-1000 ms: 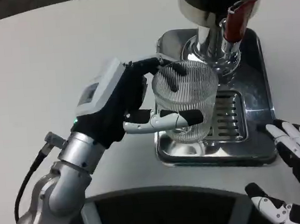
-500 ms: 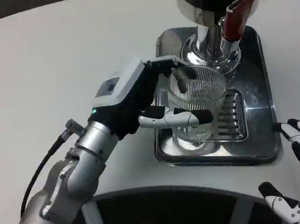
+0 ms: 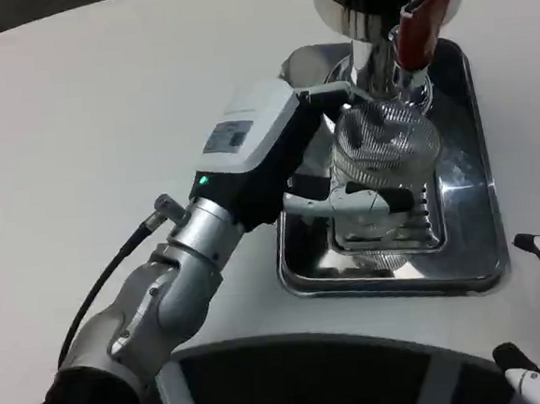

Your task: Grasp the cup under the faucet to collect the drink, then remove the cup.

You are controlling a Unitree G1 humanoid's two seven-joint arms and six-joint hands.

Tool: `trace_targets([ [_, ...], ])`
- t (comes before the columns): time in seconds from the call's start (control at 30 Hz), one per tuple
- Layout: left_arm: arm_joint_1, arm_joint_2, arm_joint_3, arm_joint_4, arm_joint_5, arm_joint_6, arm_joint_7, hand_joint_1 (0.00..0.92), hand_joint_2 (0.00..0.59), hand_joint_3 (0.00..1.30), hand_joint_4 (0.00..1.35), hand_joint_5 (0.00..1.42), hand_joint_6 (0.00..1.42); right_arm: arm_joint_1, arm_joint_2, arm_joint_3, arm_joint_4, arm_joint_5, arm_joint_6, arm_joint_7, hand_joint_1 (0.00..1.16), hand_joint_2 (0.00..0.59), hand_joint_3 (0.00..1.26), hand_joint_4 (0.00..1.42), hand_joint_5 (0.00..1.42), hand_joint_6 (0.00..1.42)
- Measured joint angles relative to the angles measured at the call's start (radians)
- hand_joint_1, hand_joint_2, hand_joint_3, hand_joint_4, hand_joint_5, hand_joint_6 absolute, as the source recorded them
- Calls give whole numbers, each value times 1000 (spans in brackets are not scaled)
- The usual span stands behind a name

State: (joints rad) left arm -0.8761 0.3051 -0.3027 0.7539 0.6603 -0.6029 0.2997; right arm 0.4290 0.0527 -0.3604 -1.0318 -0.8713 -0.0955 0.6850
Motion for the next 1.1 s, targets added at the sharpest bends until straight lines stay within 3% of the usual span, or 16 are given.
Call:
trace_targets([
  [0.4,-33,-9,-70,76,96,0,207,531,88,1046,1170,1369,1424,6,-6,-36,0,33,-1,1,415,406,64,0,0,0],
  [0.53,-42,-8,-86,94,105,2,240,511,69,952,1046,1263,1424,5,-7,-36,0,33,1,9,412,407,64,0,0,0],
  [0.67,-49,-8,-99,106,105,5,257,498,57,914,1020,1236,1424,2,-7,-32,0,32,5,15,410,407,64,0,0,0],
  [0.83,-60,-6,-106,120,104,9,262,404,36,739,770,1033,1377,-6,-8,-25,0,29,14,22,406,405,66,0,0,0],
  [1.1,-61,-1,-110,138,96,18,262,269,64,601,633,867,1296,-16,-16,-20,0,24,33,30,399,400,72,0,0,0],
])
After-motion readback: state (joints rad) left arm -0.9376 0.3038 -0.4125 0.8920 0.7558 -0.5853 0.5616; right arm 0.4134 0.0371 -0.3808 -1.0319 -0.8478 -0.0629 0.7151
